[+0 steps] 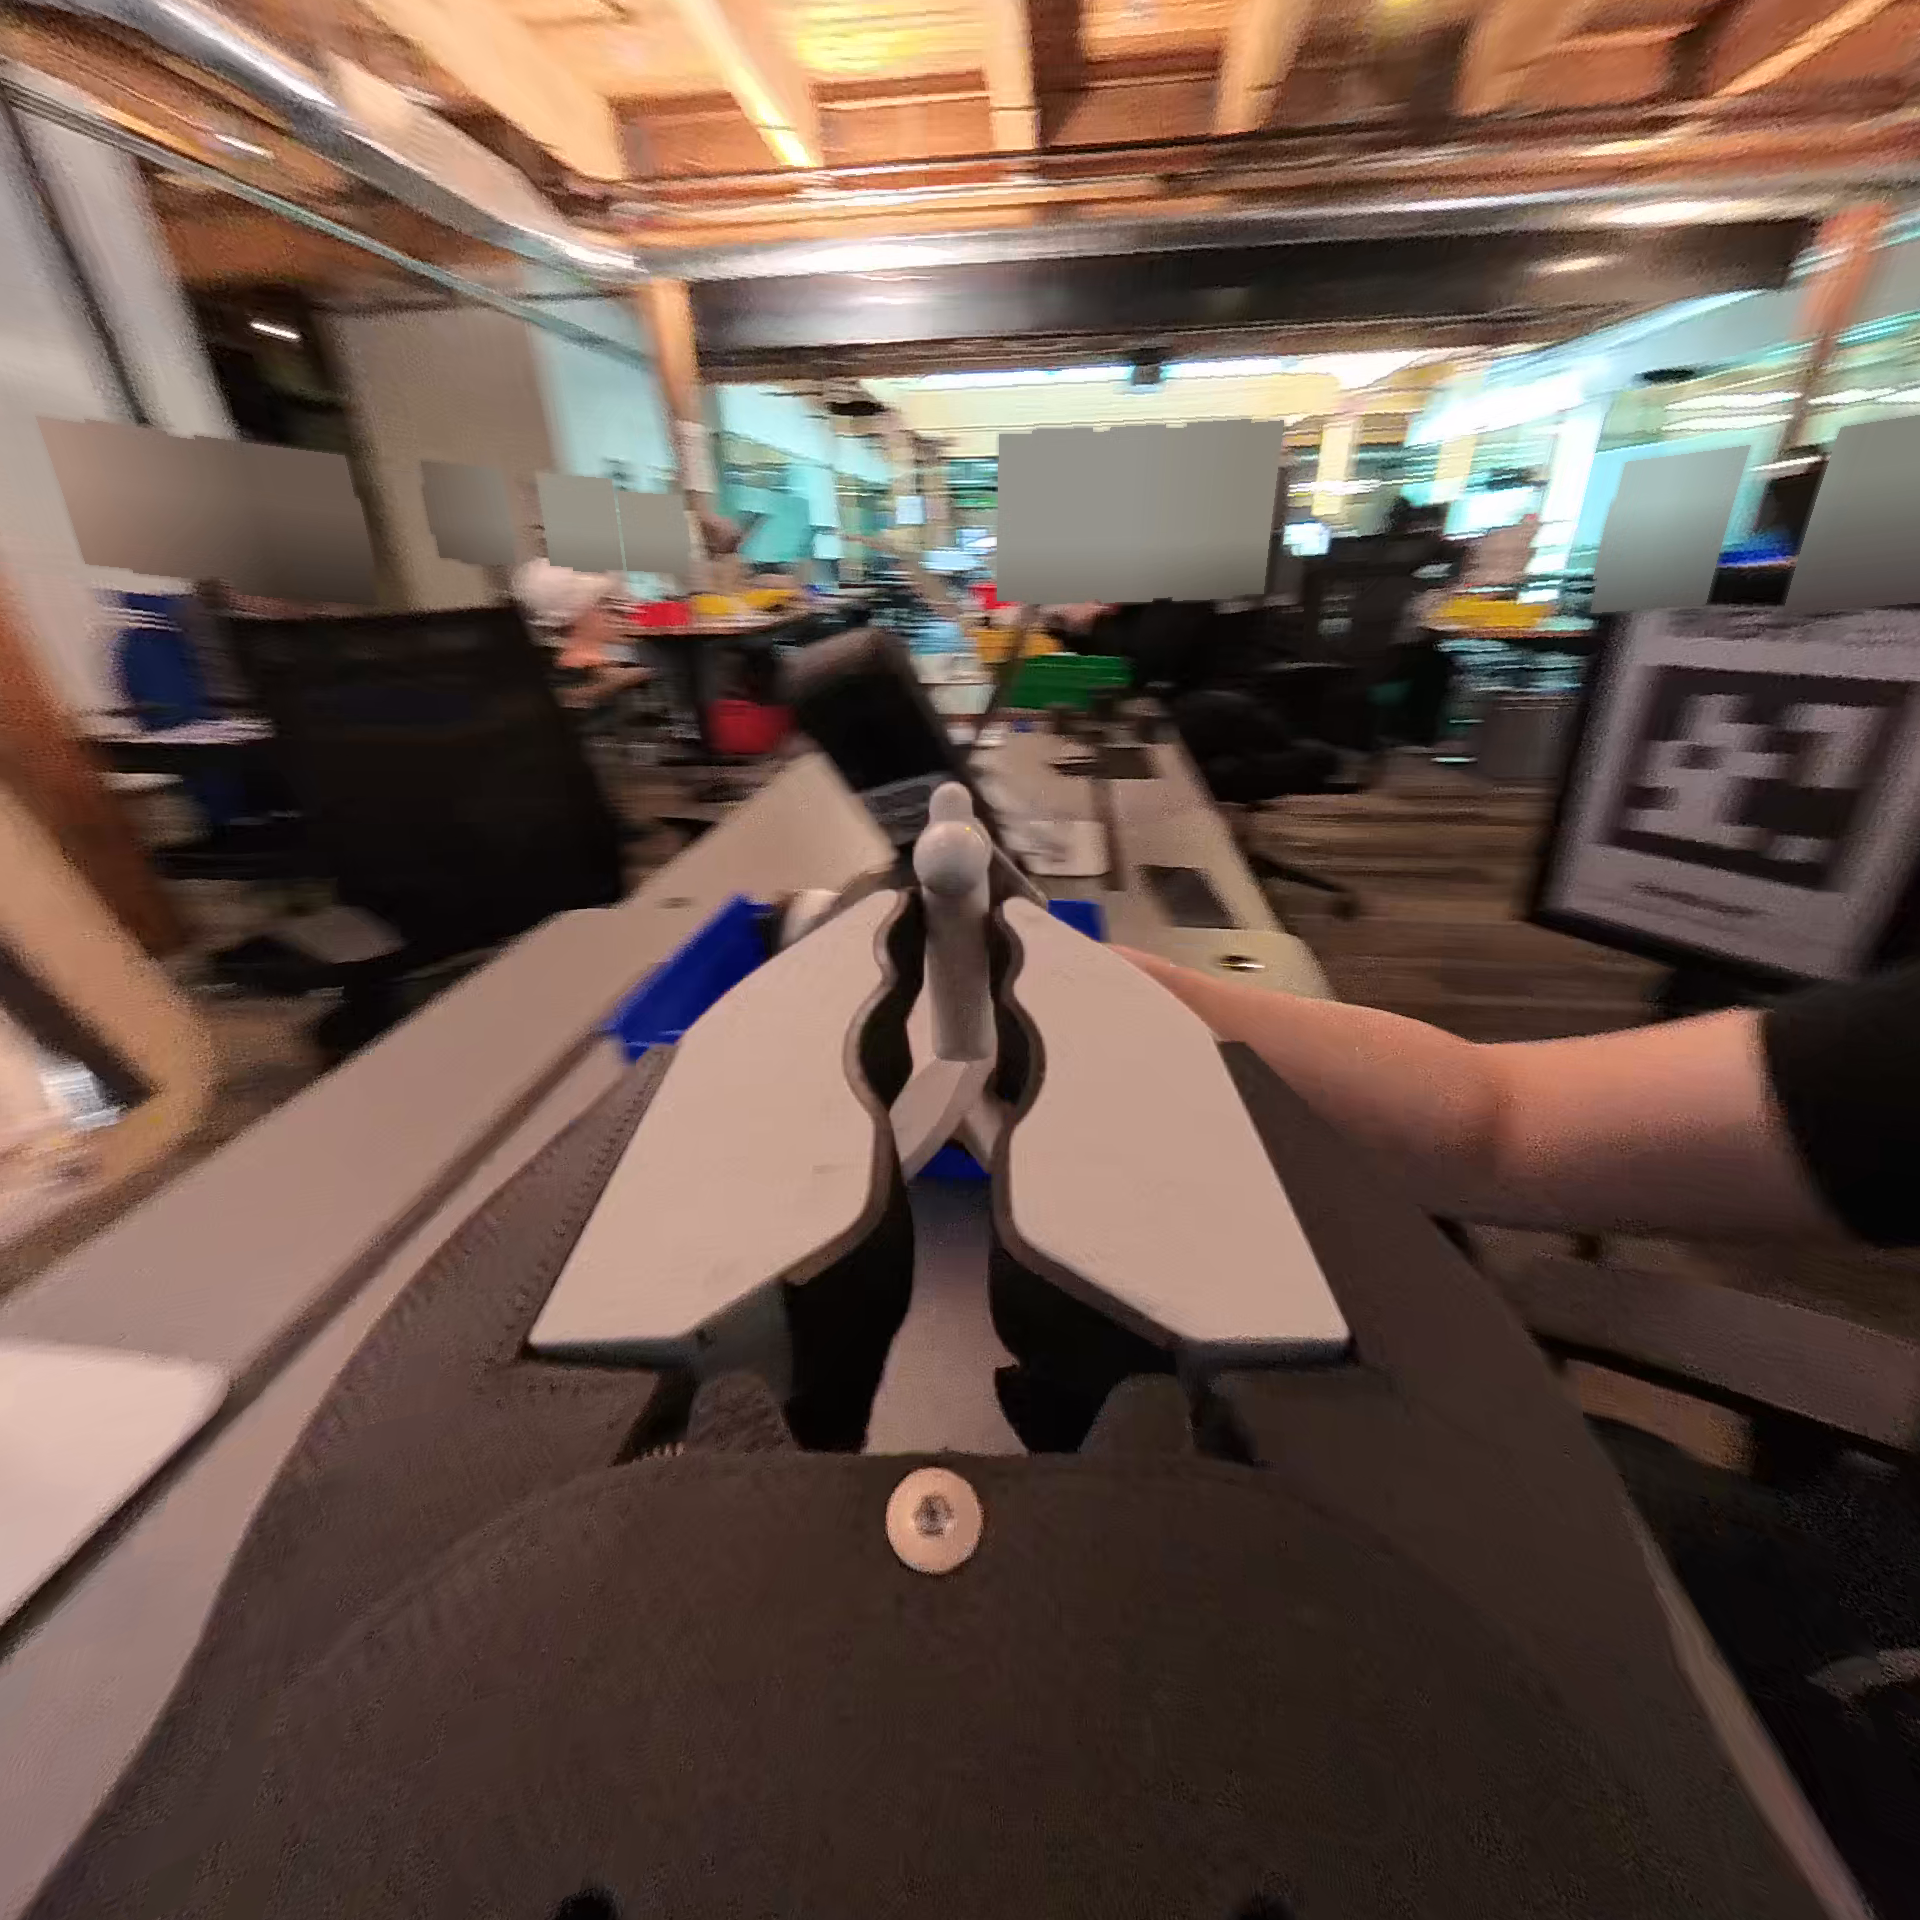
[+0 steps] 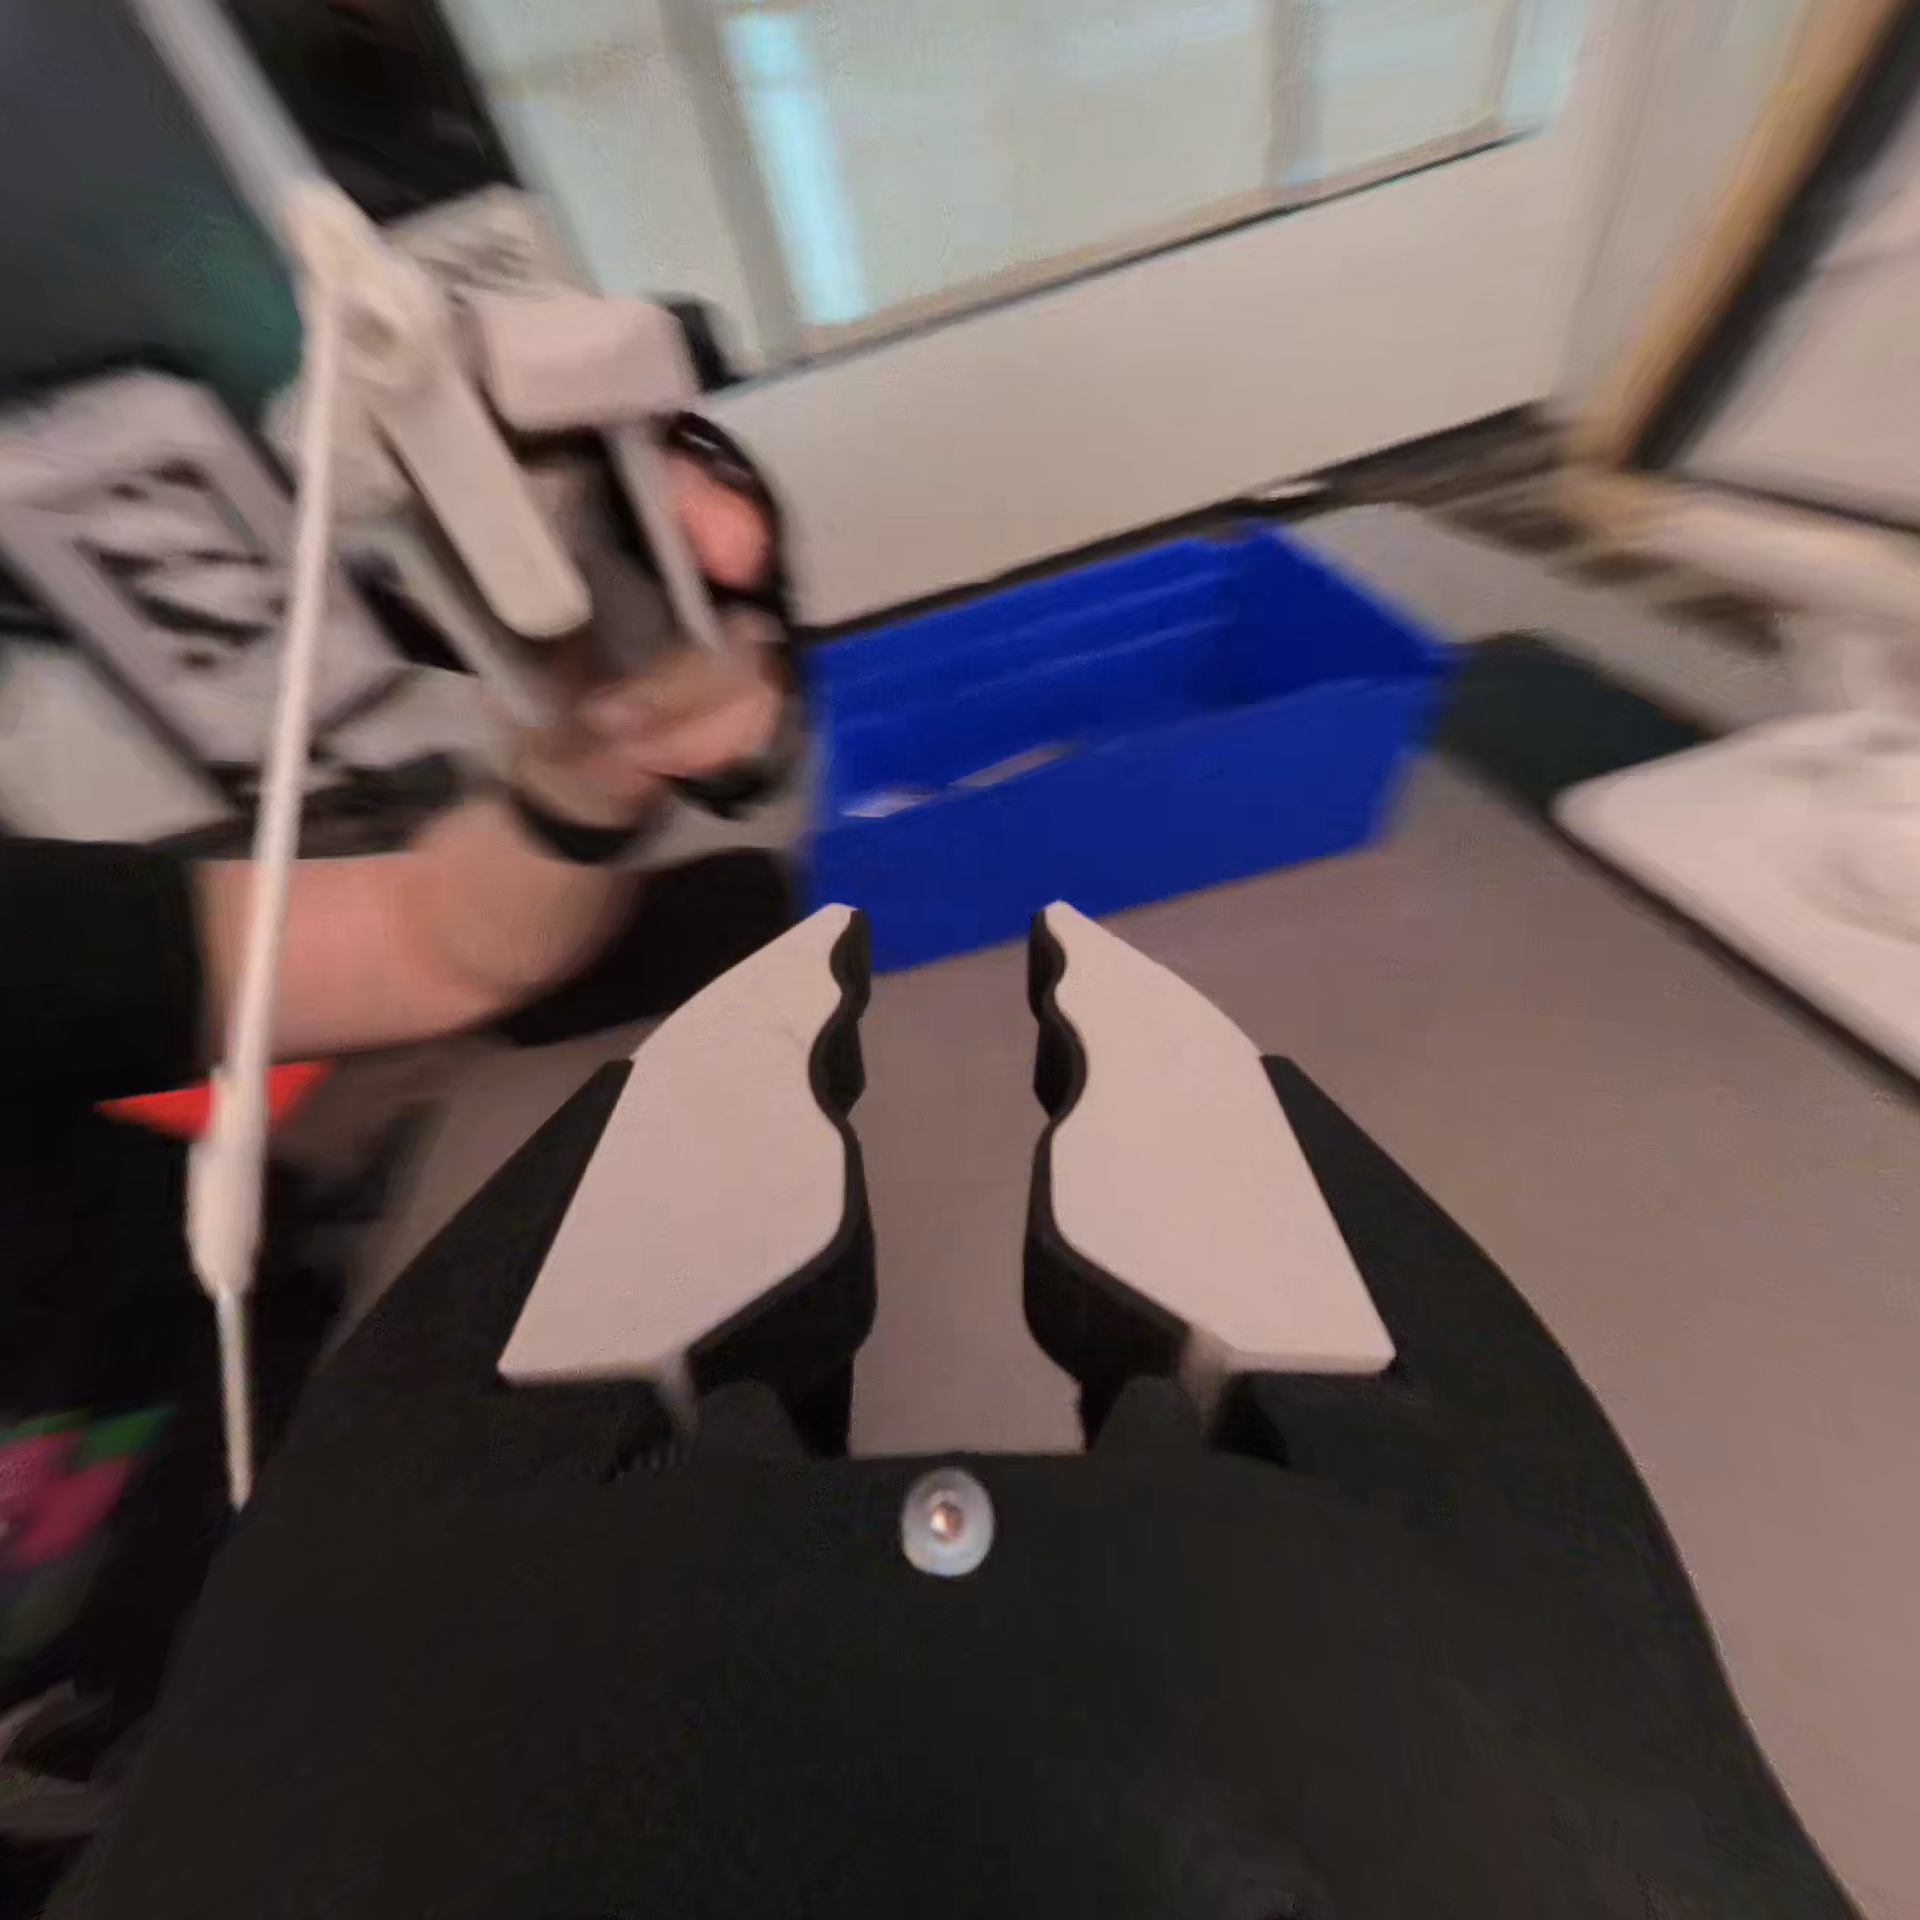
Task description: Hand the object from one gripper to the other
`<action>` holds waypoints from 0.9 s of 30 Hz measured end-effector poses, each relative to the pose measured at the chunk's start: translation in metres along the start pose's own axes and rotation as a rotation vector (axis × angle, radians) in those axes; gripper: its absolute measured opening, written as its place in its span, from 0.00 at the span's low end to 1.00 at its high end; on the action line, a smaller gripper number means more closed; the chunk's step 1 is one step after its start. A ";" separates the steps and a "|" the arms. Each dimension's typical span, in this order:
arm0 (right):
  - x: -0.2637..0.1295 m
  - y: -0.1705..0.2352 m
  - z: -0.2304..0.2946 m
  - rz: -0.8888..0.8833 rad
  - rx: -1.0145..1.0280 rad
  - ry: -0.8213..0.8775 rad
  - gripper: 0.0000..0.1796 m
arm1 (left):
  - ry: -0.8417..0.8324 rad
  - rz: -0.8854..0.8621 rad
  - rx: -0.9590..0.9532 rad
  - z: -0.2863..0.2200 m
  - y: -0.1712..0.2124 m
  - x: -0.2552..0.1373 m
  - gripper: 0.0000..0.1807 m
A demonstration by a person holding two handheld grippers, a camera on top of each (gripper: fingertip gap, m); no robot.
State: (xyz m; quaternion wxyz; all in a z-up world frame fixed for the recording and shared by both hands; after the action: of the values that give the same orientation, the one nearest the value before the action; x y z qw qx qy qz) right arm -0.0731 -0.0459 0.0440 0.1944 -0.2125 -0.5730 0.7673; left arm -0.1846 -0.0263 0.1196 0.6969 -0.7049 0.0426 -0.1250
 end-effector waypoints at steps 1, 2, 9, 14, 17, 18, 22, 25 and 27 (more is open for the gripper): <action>-0.010 0.000 -0.014 0.021 -0.059 0.161 0.17 | -0.085 -0.002 0.029 0.009 -0.001 -0.002 0.06; -0.021 -0.002 -0.025 0.040 -0.129 0.327 0.17 | -0.183 0.000 0.072 0.018 -0.002 -0.004 0.06; -0.036 -0.033 -0.006 0.146 -0.630 0.834 0.18 | -0.601 0.028 0.500 0.037 0.003 -0.009 0.06; 0.005 -0.048 0.041 0.019 -0.721 0.683 0.18 | -0.655 0.062 0.714 0.022 0.018 0.005 0.06; 0.014 -0.051 0.055 -0.009 -0.737 0.638 0.19 | -0.641 0.066 0.764 0.011 0.023 0.011 0.06; 0.016 -0.051 0.057 -0.016 -0.737 0.633 0.19 | -0.636 0.065 0.778 0.008 0.024 0.012 0.06; 0.014 -0.055 0.062 -0.055 -0.717 0.612 0.19 | -0.633 0.056 0.848 -0.001 0.024 0.015 0.06; 0.014 -0.055 0.064 -0.070 -0.665 0.543 0.17 | -0.621 0.054 0.876 -0.007 0.025 0.016 0.06; 0.013 -0.054 0.063 -0.059 -0.641 0.520 0.13 | -0.629 0.048 0.906 -0.009 0.025 0.017 0.06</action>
State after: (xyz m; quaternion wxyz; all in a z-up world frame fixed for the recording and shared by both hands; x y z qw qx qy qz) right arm -0.1153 -0.0745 0.1110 0.2784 -0.4326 -0.7206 0.4649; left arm -0.1680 -0.0396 0.0969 0.9123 -0.3368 -0.2097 0.1016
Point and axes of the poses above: each gripper's, where its closed fingertips meet, x out along the fingers, y out of its underside, z = x × y across the jaws, the point moved 5 cm from there along -x, back along the fingers, and after that the axes turned 15 degrees about -y, right-handed, at the moved point
